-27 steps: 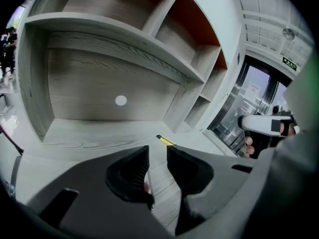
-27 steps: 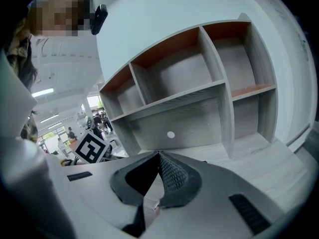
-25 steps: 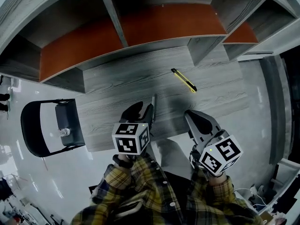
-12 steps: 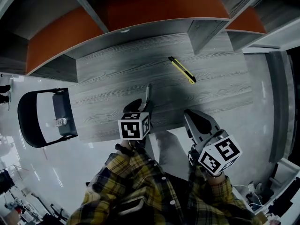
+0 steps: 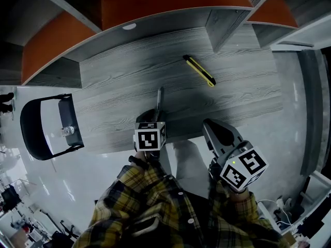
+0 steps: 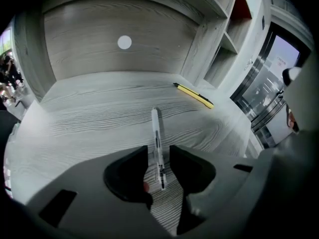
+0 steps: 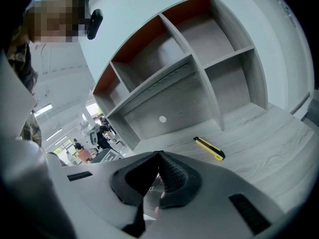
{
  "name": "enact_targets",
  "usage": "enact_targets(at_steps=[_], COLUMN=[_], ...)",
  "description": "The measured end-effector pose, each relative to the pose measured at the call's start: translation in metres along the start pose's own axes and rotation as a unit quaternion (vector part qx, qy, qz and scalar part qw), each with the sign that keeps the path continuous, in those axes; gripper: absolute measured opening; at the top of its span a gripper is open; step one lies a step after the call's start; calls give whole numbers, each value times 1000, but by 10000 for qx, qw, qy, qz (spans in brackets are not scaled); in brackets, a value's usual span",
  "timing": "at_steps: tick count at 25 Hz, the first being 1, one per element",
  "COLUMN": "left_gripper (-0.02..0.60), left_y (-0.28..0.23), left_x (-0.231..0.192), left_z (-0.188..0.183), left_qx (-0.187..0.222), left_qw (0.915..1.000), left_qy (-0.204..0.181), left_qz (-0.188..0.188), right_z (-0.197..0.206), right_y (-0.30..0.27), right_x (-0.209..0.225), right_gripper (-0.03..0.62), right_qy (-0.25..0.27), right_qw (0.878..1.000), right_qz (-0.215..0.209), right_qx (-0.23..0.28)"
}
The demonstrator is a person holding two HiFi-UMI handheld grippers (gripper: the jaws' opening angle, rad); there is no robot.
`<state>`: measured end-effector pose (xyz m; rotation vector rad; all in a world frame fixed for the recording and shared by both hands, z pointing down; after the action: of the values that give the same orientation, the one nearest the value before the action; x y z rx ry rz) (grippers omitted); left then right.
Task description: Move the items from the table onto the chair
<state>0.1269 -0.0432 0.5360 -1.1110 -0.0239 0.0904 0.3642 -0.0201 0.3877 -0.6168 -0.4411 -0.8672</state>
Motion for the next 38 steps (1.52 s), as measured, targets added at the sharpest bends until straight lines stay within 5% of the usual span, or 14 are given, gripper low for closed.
enact_targets(at_steps=[5,10,26,38], left_gripper=[70,60,57,57], left_y=[0,-1,59,113], left_x=[-1,-1,-29,-145], left_z=[0,2,-17,8], left_qx=[24,77,927,1408], left_qw=[9993,9989,9938,9743], left_qy=[-180,-265,584,1651], left_qz=[-328,-389,-175,-600], right_z=[-2,-3,-21,-32], right_y=[2,2,-19,-126], right_x=[4,5,-14,-82], right_gripper=[17,17,17,17], right_qy=[-36,-47,482,1134], right_qw=[10000,10000,9972,9782], right_qz=[11,26,-513,-1363], right_qx=[58,70,-265,-1083])
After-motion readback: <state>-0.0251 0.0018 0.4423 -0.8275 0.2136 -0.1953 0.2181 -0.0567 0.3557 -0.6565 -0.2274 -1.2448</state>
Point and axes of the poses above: the fingertips, and each gripper's own axes: y backward along the fingers, x to its right, z out of its underside, the point moved 10 cm from there along y, backward along the fingers, and after that the axes turned 12 degrees about -z, right-handed, at the moved point
